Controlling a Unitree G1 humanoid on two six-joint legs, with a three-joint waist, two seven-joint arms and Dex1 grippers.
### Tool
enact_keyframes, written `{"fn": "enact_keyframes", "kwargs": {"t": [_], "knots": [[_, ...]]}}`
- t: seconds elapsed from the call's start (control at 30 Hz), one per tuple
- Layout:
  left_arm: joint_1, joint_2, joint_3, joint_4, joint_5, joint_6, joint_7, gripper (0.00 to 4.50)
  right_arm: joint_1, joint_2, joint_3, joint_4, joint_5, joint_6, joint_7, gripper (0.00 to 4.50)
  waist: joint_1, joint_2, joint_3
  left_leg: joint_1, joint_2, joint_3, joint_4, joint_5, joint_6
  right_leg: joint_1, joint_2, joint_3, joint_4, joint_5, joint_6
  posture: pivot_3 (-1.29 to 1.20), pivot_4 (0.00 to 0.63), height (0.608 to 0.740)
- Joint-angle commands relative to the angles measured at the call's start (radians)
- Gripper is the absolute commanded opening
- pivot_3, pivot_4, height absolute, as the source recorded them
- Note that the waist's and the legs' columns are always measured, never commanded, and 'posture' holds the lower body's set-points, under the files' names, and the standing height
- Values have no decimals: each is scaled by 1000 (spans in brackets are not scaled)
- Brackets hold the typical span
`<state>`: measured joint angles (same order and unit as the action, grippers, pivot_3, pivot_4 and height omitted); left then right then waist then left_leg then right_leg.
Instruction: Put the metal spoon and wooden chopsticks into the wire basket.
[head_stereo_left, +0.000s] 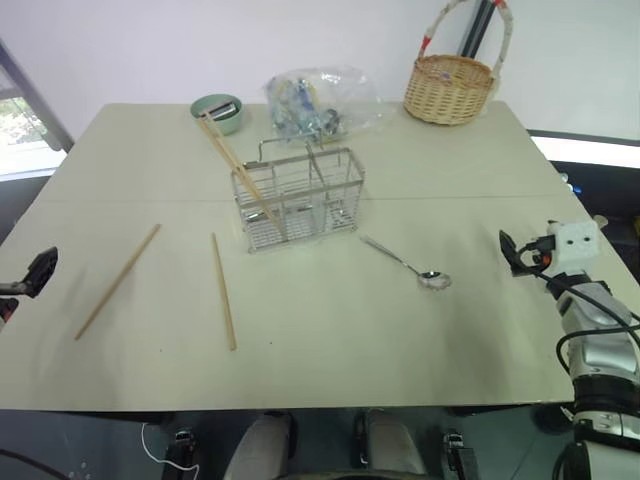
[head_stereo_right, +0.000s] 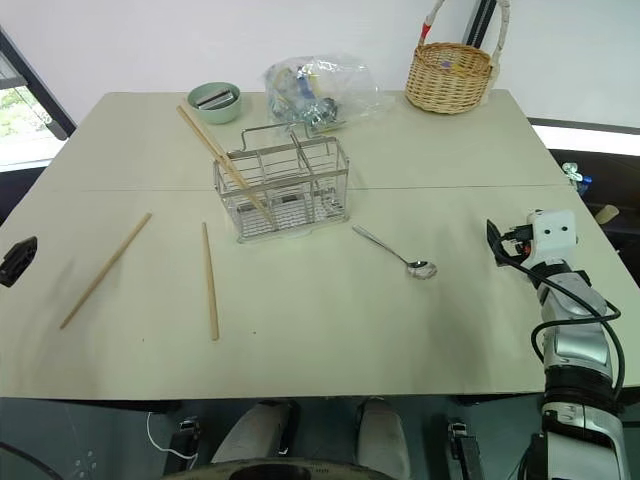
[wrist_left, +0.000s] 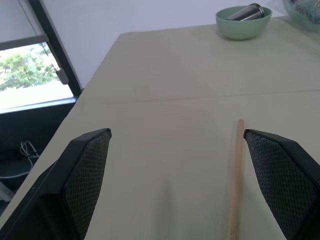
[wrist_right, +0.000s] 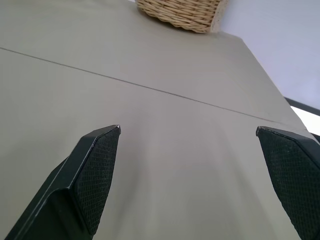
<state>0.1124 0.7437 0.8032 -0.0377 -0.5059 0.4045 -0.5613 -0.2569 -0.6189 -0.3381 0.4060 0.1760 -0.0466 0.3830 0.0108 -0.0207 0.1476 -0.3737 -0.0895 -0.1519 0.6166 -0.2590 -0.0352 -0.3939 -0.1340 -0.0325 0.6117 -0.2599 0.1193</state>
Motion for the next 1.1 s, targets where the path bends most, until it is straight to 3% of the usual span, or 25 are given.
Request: {"fn": "enact_keyframes", "kwargs": {"t": [0.03, 0.67, 0.8, 1.1], "knots": [[-9, 29, 15, -13, 6, -17, -4, 4500, -14, -21, -23, -42, 4, -9, -8, 4475, 0, 0, 0, 0, 0, 0, 0, 0, 0, 0, 0, 0, 0, 0, 0, 0, 150, 684], [-44, 48, -7, -69, -25, 34, -19, 4500, -55, -58, 9, -97, 6, 33, 63, 4475, 0, -1, -1, 0, 0, 3, 0, 0, 0, -1, 0, 1, 0, 0, 0, 0, 150, 684], [-70, 93, -40, -192, -102, 133, -57, 4500, -127, -101, 53, -87, 11, 59, 165, 4475, -2, -1, 0, 0, 1, 4, 0, 0, 0, -1, 0, 1, 0, 1, -1, 0, 150, 684], [-33, 211, -182, -533, -358, 332, -260, 4500, -378, -220, 292, -33, -5, 192, 589, 4475, -16, -1, 1, 0, 2, 8, -2, 0, 1, -2, 0, 2, -1, 1, -2, 0, 150, 684]]}}
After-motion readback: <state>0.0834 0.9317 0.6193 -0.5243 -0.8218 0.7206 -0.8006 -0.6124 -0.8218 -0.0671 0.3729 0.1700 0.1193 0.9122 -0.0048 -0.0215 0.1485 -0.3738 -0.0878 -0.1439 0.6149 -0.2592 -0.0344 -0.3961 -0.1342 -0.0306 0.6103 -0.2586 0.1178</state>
